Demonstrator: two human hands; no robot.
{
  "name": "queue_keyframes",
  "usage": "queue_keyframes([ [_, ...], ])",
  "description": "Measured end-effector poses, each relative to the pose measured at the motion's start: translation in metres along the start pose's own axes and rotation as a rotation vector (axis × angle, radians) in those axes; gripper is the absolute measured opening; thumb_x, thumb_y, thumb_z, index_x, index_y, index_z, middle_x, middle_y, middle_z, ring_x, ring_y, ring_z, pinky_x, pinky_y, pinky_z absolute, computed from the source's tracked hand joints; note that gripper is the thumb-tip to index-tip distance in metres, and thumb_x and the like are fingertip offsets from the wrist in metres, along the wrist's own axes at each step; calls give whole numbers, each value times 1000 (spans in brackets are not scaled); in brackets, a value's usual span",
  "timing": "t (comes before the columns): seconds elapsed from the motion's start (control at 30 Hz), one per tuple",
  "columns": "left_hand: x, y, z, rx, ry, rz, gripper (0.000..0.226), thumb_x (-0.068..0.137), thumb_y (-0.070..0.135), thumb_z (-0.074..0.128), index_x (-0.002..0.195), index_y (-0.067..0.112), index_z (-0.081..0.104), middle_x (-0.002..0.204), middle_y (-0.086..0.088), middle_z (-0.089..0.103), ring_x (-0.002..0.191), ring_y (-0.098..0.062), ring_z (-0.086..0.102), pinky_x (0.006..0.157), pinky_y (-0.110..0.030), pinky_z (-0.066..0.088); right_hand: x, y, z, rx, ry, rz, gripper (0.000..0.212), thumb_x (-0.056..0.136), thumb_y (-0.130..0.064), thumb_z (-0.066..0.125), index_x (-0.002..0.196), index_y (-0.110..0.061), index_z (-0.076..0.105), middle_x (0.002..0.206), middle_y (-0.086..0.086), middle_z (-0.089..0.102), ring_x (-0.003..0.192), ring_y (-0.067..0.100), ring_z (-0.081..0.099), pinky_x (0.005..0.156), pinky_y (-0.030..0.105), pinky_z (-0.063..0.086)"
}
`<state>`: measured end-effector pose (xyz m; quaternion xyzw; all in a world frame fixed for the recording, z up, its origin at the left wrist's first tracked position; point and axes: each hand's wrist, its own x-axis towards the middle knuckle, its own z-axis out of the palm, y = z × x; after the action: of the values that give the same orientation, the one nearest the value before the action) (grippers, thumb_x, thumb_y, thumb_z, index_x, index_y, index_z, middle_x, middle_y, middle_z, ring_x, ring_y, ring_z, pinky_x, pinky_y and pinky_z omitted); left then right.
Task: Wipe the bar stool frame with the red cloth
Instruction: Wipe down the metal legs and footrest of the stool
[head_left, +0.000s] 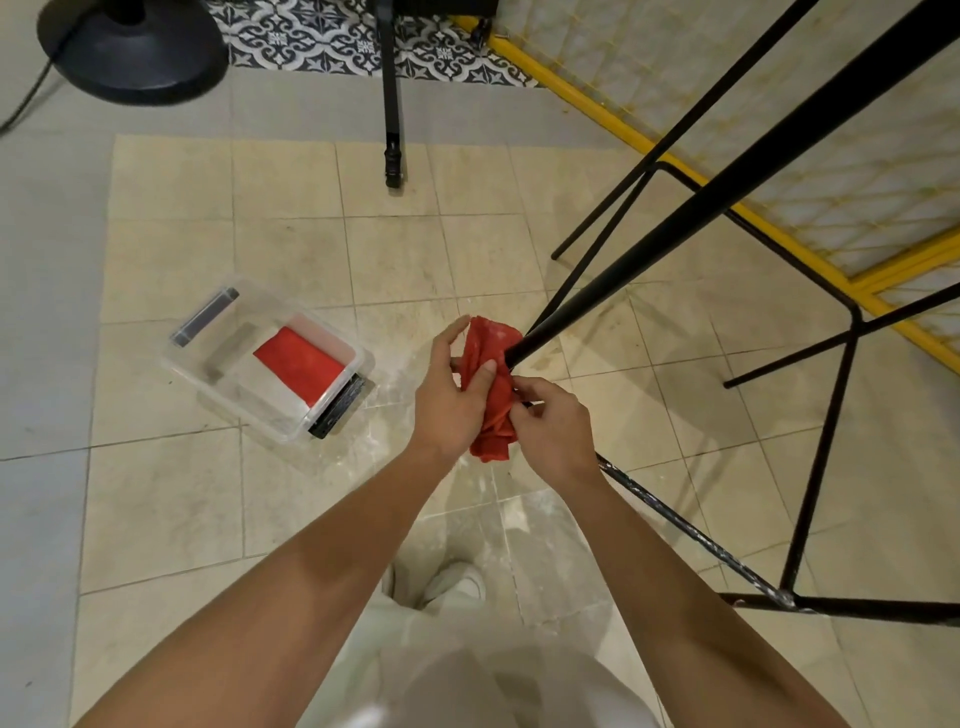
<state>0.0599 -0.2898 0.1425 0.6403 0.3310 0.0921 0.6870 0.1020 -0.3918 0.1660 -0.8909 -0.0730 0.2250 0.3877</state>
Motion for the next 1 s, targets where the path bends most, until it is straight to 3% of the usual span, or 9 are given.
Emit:
queue_keyframes([
  [0.1,3,-10,3,71,-4,87,37,95,24,52,130,35,51,121,4,56,110,-6,53,99,-22,43,-1,3,2,-4,-3,-21,32,86,-4,52,112,-15,67,103,-2,69,88,12,63,86,23,50],
  [0.17,7,-14,4,175,6,100,34,96,25,49,130,31,54,115,0,56,101,-4,50,89,-7,37,-1,5,1,-12,-10,-19,31,86,-6,53,111,-17,68,100,-3,69,83,10,62,82,18,49],
  [0.27,18,-23,2,292,0,36,32,97,27,47,127,30,58,109,-3,58,97,-11,56,78,-9,37,0,7,-1,-32,-19,-5,32,87,-6,54,113,-19,67,99,-3,67,82,11,60,80,17,45],
  [0.37,20,-22,-1,263,-23,-17,29,97,24,48,123,28,60,110,-3,59,96,-12,56,75,-10,39,1,6,-1,-22,-5,5,32,88,-7,54,115,-19,66,98,-4,65,85,12,60,82,18,46],
  [0.5,11,-17,-1,112,-13,50,29,94,29,54,122,28,60,113,1,58,103,-6,52,85,-8,38,2,4,6,32,9,-8,28,92,-15,51,116,-17,65,105,-1,68,89,14,64,85,22,51],
  [0.67,18,-30,1,177,-11,38,27,95,27,53,120,28,62,112,-1,59,97,-5,53,77,0,35,2,10,13,15,-64,7,32,94,-19,48,124,-22,60,104,-3,68,85,6,64,70,6,47],
  [0.8,32,-44,-7,197,-60,-80,23,94,24,54,114,27,65,114,-2,62,99,-10,57,83,-14,42,4,13,29,0,-193,29,35,94,-14,47,127,-21,57,97,-4,67,82,11,66,74,15,51],
  [0.93,33,-46,-10,188,-52,-53,23,93,22,56,113,28,65,110,0,60,98,-9,53,88,-18,39,10,19,37,38,-136,42,32,93,-12,48,122,-20,59,99,-2,67,85,14,67,82,32,56],
  [1.0,29,-52,-9,155,-42,-35,24,93,22,56,114,28,64,111,1,60,101,-10,55,90,-19,40,10,20,37,33,-168,49,32,94,-14,48,126,-19,54,106,-2,65,87,12,66,80,25,55],
])
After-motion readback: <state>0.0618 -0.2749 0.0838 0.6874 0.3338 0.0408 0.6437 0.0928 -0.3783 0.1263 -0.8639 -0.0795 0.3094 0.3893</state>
